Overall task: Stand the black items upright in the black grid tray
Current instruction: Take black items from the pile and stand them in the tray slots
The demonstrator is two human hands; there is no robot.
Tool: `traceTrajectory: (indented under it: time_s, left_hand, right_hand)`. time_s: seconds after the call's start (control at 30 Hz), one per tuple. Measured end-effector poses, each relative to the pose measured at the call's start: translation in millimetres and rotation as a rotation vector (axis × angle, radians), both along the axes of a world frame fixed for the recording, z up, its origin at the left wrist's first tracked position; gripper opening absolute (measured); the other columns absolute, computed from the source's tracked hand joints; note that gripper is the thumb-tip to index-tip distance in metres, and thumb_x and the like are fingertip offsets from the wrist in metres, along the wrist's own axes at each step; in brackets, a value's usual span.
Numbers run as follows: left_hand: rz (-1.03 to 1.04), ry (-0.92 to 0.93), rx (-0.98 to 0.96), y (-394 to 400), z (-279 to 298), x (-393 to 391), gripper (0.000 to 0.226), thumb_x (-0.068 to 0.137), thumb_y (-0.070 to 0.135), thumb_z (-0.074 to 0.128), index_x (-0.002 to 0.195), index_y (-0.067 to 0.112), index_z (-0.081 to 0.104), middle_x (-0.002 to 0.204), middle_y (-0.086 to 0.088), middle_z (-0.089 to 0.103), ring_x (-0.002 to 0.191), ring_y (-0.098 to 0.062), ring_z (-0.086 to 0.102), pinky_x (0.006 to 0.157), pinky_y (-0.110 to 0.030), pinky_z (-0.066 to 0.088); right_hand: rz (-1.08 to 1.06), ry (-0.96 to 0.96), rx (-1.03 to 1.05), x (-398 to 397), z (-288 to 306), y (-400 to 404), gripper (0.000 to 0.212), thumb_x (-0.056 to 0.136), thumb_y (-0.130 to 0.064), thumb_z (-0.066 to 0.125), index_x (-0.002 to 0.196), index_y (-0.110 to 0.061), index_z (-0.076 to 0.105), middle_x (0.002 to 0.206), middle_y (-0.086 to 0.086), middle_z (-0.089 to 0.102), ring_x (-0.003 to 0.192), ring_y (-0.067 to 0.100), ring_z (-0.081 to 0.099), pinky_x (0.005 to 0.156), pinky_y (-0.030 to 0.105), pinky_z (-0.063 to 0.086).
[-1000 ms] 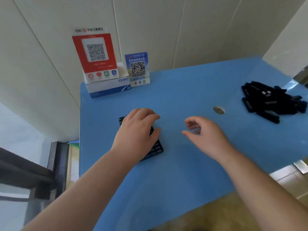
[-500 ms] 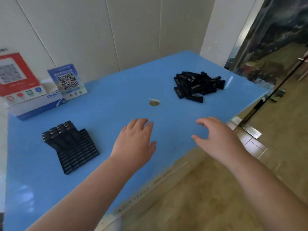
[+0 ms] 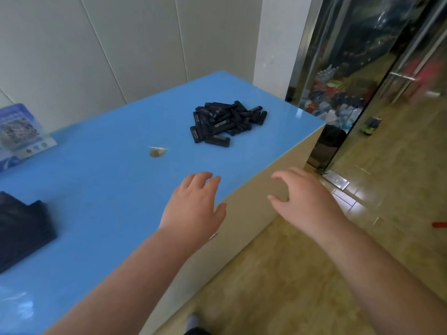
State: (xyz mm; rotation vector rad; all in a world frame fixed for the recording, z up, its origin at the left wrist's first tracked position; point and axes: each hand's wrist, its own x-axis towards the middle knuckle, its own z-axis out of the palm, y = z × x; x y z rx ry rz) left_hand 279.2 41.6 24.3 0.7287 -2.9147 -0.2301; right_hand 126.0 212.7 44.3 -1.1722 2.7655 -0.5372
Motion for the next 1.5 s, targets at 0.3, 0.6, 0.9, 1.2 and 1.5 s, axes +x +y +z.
traceTrajectory:
  time_s: [0.3,0.6,0.9,1.2,1.5]
  left_hand:
    - [-0.017,0.026,0.036,-5.9,-7.6,-77.9,0.060,0.095,0.047,0.048,0.148,0.022,0.035,0.151,0.005,0.035,0.140,-0.018,0.029,0.113,-0.032,0.030]
    - [-0.052,0.053,0.036,-63.0,-17.1,-175.3,0.058,0.098,0.043,0.048,0.149,0.017,0.036,0.150,0.002,0.037,0.137,-0.020,0.032,0.114,-0.030,0.025]
    - [-0.048,-0.010,0.073,-109.4,-32.6,-246.1,0.049,0.098,0.036,0.051,0.142,0.016,0.044,0.141,0.001,0.044,0.129,-0.023,0.041,0.109,-0.032,0.035]
    - [0.117,0.045,0.146,-128.1,-35.1,-309.7,0.035,0.097,0.034,0.053,0.125,0.014,0.058,0.121,-0.002,0.052,0.117,-0.025,0.047,0.099,-0.038,0.044]
    - [0.207,-0.020,0.020,-132.3,-35.0,-349.1,0.036,0.097,0.033,0.047,0.129,0.020,0.056,0.122,-0.002,0.053,0.111,-0.026,0.052,0.094,-0.040,0.047]
  right_hand:
    - [-0.020,-0.001,0.015,-66.9,-5.6,-0.9,0.047,0.092,-0.039,0.065,0.136,-0.027,0.053,0.134,-0.012,0.053,0.123,0.011,0.051,0.096,0.025,0.043]
    - [-0.026,0.017,0.072,-159.4,-6.7,-51.8,0.048,0.094,-0.041,0.063,0.139,-0.027,0.051,0.137,-0.011,0.051,0.126,0.012,0.049,0.097,0.027,0.043]
    - [-0.032,-0.009,0.071,-215.3,-14.9,-86.5,0.046,0.093,-0.041,0.064,0.135,-0.028,0.053,0.135,-0.012,0.052,0.126,0.013,0.049,0.096,0.027,0.044]
    - [0.093,-0.048,0.086,-264.0,-28.3,-106.1,0.045,0.095,-0.043,0.061,0.136,-0.029,0.052,0.135,-0.014,0.052,0.125,0.011,0.048,0.097,0.026,0.042]
    - [0.245,-0.084,0.063,-314.9,-33.9,-132.8,0.042,0.094,-0.042,0.061,0.133,-0.029,0.054,0.130,-0.012,0.052,0.124,0.013,0.048,0.098,0.030,0.045]
